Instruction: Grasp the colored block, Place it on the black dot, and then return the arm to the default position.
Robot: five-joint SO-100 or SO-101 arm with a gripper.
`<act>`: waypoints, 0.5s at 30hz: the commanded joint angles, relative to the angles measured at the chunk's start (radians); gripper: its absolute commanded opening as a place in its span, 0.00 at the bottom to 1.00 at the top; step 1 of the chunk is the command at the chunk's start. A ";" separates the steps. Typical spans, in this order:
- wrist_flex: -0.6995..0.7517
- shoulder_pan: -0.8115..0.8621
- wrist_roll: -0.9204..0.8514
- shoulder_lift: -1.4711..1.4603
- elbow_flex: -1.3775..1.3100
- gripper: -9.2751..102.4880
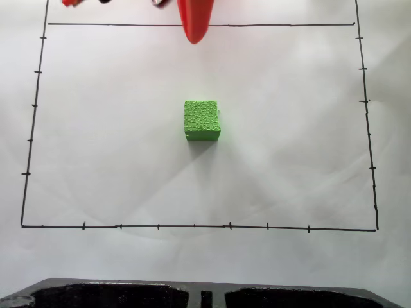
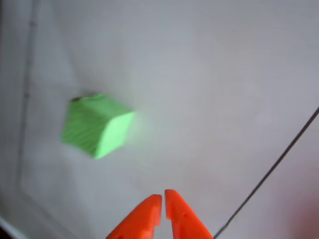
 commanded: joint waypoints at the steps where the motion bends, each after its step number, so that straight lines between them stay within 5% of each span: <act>1: -0.026 0.025 -0.011 0.104 0.057 0.08; 15: -0.261 0.052 0.167 0.167 0.201 0.08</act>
